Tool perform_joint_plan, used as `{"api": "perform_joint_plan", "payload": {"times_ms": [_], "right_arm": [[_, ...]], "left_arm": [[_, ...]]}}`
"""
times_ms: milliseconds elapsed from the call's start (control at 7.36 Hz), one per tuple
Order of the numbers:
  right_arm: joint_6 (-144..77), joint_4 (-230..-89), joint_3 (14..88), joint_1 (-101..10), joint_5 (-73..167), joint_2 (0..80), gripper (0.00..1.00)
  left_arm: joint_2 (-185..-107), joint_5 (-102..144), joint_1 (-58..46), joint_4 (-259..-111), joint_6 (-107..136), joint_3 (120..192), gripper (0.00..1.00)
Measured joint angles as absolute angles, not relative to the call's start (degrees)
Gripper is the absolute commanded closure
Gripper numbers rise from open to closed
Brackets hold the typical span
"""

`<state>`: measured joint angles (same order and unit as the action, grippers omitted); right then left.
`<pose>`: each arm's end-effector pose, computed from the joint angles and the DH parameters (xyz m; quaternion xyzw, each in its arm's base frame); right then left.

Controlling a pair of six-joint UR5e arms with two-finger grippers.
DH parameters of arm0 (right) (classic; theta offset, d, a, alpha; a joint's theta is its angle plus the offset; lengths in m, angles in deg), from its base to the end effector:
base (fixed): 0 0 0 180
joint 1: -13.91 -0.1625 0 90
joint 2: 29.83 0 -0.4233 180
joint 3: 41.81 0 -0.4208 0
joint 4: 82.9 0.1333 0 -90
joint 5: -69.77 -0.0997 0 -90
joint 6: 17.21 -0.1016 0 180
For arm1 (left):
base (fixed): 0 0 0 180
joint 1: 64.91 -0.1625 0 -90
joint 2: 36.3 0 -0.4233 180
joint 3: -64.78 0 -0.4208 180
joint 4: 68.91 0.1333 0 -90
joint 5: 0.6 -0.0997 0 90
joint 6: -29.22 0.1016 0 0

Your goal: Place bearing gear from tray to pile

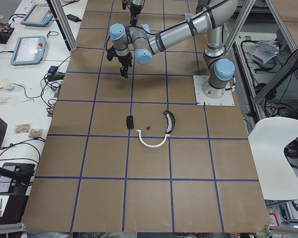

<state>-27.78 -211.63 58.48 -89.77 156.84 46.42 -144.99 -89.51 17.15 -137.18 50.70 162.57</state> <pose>0.2781 -0.5571 0.3294 -0.0302 0.9910 -0.1196 0.0516 -0.0506 -0.6161 0.2664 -0.1174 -0.9922 -0.0377 0.0197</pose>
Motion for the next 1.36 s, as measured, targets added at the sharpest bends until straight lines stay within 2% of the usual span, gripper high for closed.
{"api": "perform_joint_plan", "payload": {"times_ms": [272, 544, 951, 1359], "right_arm": [[-24.58, -194.66, 53.42, -84.32, 157.71, 52.41, 0.0], [-21.7, -184.54, 50.91, -79.42, 159.26, 56.15, 0.0], [-21.19, -178.72, 49.99, -77.11, 159.55, 58.34, 0.0], [-21.17, -178.35, 49.0, -77.14, 159.59, 58.49, 0.0]], "left_arm": [[-146.1, -89.51, 23.91, -132.72, 42.62, 162.56, 0.0], [-147.72, -89.48, 31.06, -127.67, 34.71, 162.59, 0.0], [-152.76, -89.24, 41.46, -118.55, 23.24, 162.53, 0.0], [-156.73, -89.07, 46.36, -116.15, 20.5, 162.36, 0.0]]}}
